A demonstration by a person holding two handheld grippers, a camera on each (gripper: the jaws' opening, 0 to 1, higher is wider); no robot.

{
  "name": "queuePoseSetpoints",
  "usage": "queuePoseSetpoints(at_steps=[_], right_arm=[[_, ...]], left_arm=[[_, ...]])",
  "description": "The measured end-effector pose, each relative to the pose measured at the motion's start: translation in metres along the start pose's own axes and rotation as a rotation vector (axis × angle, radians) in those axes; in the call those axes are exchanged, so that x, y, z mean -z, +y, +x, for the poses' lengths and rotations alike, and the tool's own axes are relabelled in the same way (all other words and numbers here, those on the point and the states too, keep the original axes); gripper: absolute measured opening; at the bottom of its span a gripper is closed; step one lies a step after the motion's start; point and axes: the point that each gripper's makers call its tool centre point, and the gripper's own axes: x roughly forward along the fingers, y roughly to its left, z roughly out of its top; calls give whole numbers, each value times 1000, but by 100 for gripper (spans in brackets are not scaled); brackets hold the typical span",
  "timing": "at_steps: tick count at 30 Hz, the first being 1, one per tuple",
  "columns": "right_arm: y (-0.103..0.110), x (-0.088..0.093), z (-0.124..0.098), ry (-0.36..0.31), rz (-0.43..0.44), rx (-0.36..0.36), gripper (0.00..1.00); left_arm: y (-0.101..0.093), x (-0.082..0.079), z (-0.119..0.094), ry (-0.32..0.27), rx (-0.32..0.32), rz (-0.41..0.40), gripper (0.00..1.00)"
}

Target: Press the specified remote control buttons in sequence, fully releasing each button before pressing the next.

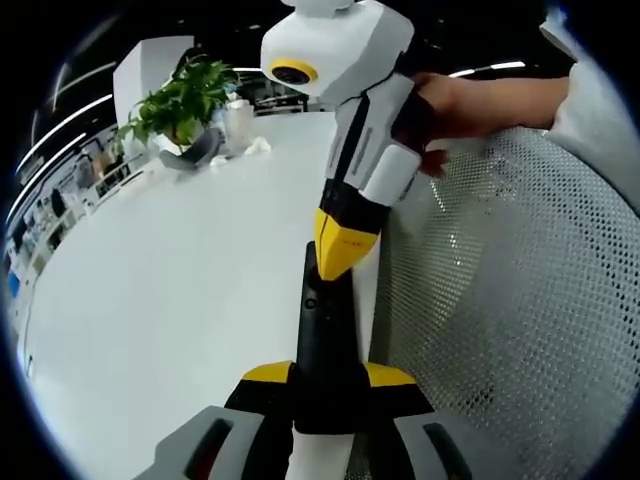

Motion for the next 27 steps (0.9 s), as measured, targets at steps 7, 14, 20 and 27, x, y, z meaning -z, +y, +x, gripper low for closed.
queuePoseSetpoints(at_steps=[7, 14, 20, 27], right_arm=[[-1, -1, 1, -3, -5, 10, 0], [-2, -1, 1, -5, -12, 15, 0], [-2, -2, 1, -6, -31, 24, 0], [-2, -2, 1, -8, -16, 16, 0]], left_arm=[[0, 0, 0, -1, 0, -1, 24], [1, 0, -1, 12, -7, -7, 24], [1, 3, -2, 27, -7, -5, 24], [2, 6, -4, 66, -18, -20, 24]])
